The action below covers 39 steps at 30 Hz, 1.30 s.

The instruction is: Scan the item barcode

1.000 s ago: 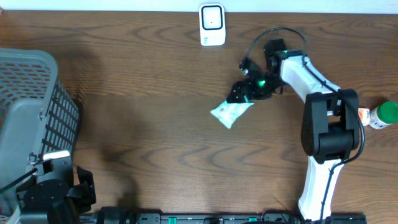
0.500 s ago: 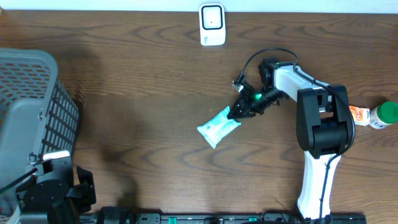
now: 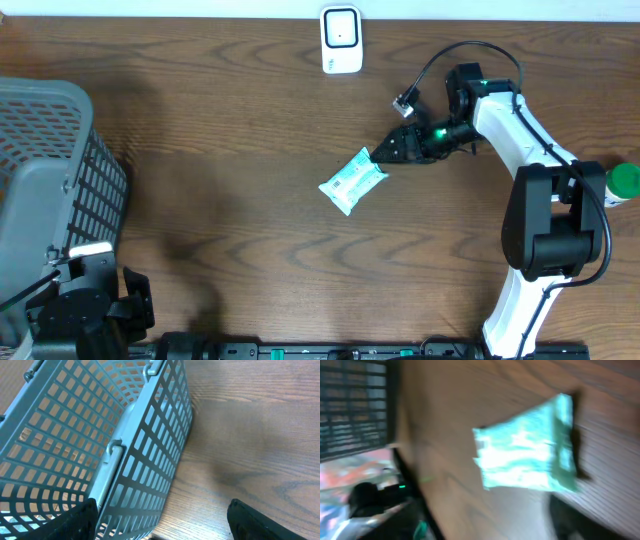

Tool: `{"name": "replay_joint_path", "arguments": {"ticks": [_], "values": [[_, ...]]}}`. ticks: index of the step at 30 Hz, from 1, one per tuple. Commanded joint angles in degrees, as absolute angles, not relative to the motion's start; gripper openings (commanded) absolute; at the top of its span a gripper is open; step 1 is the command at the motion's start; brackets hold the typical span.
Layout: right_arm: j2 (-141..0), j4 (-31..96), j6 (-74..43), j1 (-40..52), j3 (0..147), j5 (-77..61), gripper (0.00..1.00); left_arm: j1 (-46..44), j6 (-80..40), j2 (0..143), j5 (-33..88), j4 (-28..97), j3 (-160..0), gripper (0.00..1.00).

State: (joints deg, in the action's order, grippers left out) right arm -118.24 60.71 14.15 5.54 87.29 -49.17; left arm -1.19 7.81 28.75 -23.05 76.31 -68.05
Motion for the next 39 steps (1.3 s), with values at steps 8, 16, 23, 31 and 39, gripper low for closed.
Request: {"name": "replay_joint_path", "arguments": {"ticks": [8,16,23,31,39], "values": [[-118.43,50.48,-13.23,7.66,78.06,-39.51,0.99,-1.21,8.54,28.56,-23.99,76.31,-68.40,0.83],[-118.43,35.51,-43.66,12.32,63.57,-35.24,0.99,-1.21,8.54,28.56,-23.99,76.31,-68.40,0.83],[-118.61,17.41,-55.68,15.27,54.83,-23.00,0.99,-1.21,8.54,28.56,-23.99,76.31,-68.40,0.83],[-131.11,2.59,-54.54,16.03,55.33,-24.43,0.01,-1.21,8.54,28.56,-23.99,76.31,-68.40,0.83],[-126.08,1.23,-42.76,13.67,55.79,-26.04,0.02,-1.21,8.54,28.56,-23.99,76.31,-68.40,0.83]]}}
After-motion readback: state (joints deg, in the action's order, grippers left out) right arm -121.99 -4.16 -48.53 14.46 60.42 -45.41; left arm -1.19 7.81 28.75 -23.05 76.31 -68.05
